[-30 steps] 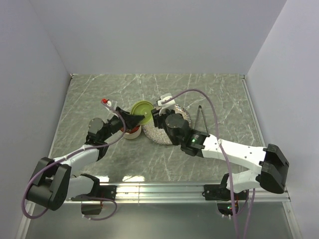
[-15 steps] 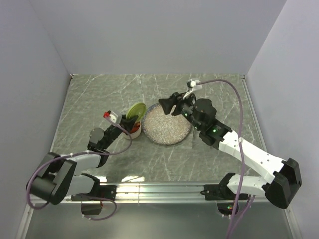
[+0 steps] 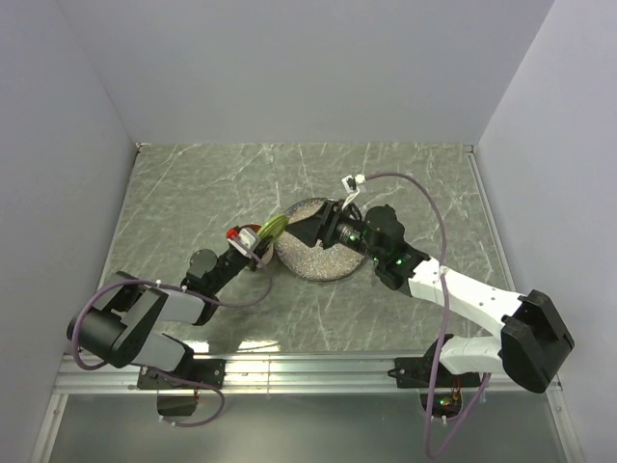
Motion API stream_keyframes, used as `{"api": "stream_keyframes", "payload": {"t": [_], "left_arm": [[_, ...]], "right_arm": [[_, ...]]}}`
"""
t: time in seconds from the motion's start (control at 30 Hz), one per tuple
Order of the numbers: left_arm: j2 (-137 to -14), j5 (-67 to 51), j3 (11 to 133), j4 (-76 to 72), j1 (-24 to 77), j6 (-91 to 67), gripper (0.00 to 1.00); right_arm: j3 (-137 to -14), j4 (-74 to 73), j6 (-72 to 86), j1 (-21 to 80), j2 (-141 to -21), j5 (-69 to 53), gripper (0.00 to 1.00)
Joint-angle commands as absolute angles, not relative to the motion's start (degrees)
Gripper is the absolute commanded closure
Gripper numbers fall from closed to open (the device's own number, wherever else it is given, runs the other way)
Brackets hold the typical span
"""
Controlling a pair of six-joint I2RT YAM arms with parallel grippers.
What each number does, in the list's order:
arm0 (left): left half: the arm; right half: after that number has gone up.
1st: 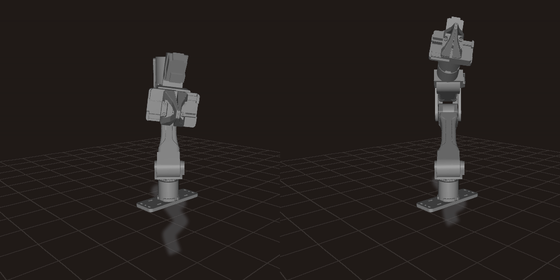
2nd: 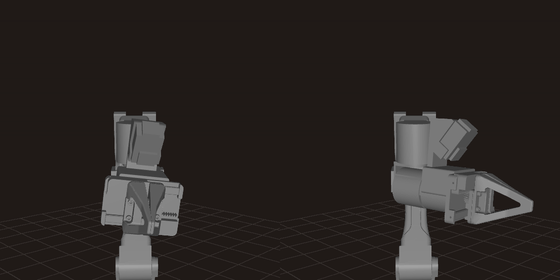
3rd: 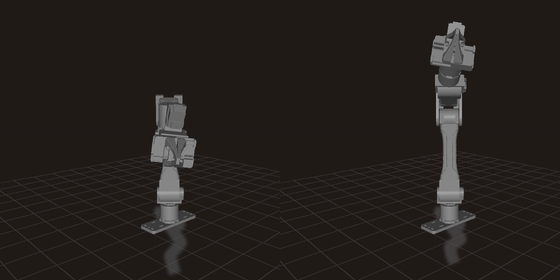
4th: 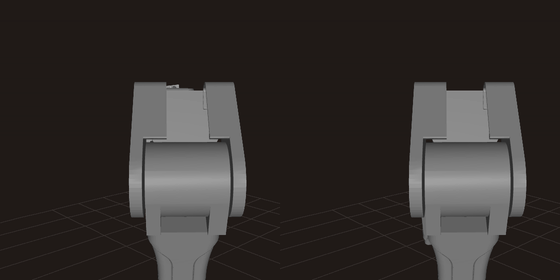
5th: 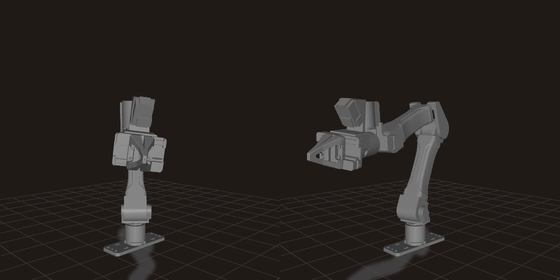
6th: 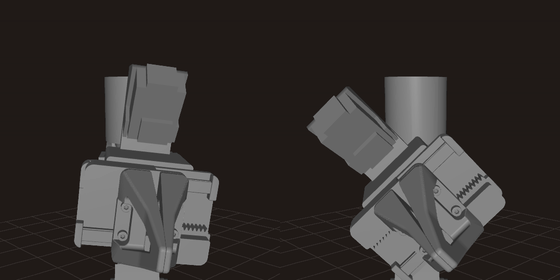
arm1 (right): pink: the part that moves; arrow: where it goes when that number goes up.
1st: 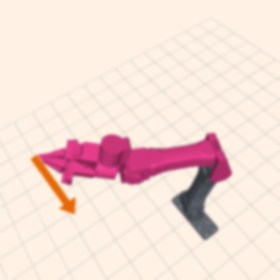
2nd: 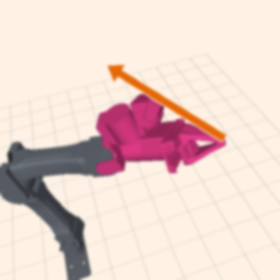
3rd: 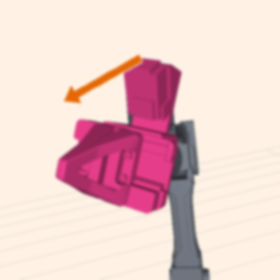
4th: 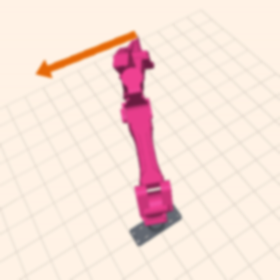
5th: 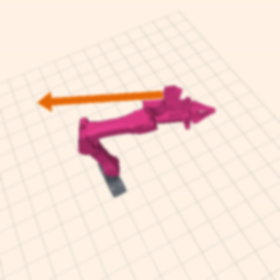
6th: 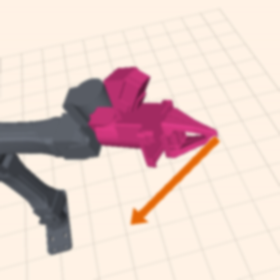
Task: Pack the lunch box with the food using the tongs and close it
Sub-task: Pass the lid of the lunch box from the left arm to the right
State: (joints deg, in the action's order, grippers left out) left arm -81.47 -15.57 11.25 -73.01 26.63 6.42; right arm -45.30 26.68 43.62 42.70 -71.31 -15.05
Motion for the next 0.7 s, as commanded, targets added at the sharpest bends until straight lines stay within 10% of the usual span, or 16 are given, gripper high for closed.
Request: {"api": "stream_keyframes", "payload": {"t": [0.0, 0.67], "left_arm": [[-78.93, -17.57, 15.02, -106.61, 27.25, 10.02, 1.00], [-68.91, -15.48, 21.62, -85.08, 35.33, 26.18, 1.00]], "right_arm": [[-43.33, 31.47, 48.16, 42.45, -69.53, -17.49, 0.36], [-43.15, 35.86, 51.94, 42.28, -65.75, -18.11, 0.36]]}}
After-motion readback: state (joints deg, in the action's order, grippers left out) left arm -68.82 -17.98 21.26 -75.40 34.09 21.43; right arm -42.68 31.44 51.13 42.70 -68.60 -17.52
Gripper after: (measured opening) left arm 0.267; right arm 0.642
